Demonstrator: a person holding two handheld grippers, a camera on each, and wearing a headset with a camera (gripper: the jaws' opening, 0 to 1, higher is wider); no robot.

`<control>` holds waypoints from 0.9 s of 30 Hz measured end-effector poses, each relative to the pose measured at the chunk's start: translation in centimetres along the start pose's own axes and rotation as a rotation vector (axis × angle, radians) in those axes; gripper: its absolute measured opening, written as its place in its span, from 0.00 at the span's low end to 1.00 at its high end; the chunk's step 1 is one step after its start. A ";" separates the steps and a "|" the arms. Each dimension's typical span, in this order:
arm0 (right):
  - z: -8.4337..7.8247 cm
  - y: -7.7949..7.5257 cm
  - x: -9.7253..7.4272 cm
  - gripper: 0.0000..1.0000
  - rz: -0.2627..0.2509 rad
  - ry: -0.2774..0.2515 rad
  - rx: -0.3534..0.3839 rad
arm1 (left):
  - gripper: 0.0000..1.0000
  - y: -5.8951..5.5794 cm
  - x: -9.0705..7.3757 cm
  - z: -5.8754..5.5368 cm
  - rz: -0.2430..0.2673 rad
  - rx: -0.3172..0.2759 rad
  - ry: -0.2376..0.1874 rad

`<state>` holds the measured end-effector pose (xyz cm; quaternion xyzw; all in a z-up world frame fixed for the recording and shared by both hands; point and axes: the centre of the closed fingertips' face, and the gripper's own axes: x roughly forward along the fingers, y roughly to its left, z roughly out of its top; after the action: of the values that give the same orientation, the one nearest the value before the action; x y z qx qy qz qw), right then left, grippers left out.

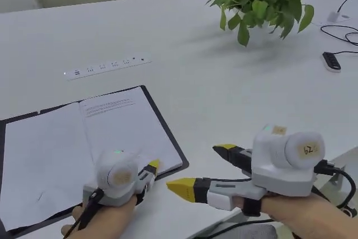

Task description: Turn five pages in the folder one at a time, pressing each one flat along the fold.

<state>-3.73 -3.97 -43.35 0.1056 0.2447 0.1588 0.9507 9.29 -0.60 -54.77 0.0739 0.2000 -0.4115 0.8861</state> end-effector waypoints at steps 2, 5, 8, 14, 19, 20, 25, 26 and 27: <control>0.0 -0.1 0.1 0.83 -0.003 0.003 0.003 | 0.53 0.0 0.1 0.0 -0.004 0.002 -0.003; 0.0 -0.1 0.2 0.83 -0.004 0.003 0.010 | 0.53 0.0 0.2 0.0 -0.003 0.003 -0.012; -0.1 0.0 0.2 0.83 -0.002 0.009 0.006 | 0.52 0.0 0.2 0.0 -0.005 0.004 -0.018; -0.2 -0.1 0.5 0.82 -0.006 0.017 0.011 | 0.43 -0.3 0.3 0.0 -0.014 0.014 -0.020; -0.3 0.1 0.7 0.82 -0.004 0.022 0.013 | 0.38 0.0 0.3 0.1 -0.007 0.012 -0.018; -0.4 0.1 0.7 0.82 -0.004 0.024 0.012 | 0.36 0.1 0.4 0.1 -0.009 0.015 -0.012; -0.4 0.3 1.2 0.81 0.002 0.026 0.020 | 0.23 0.2 0.5 0.3 -0.005 0.019 0.013; -0.4 0.4 1.3 0.81 0.005 0.025 0.020 | 0.19 0.7 0.4 0.3 0.002 -0.002 0.015; -0.4 0.5 1.4 0.81 0.007 0.027 0.020 | 0.15 0.9 0.5 0.4 0.007 0.013 0.016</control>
<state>-2.86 -2.94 -44.18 0.1138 0.2589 0.1609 0.9456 10.34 -0.49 -54.66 0.0834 0.2041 -0.4091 0.8854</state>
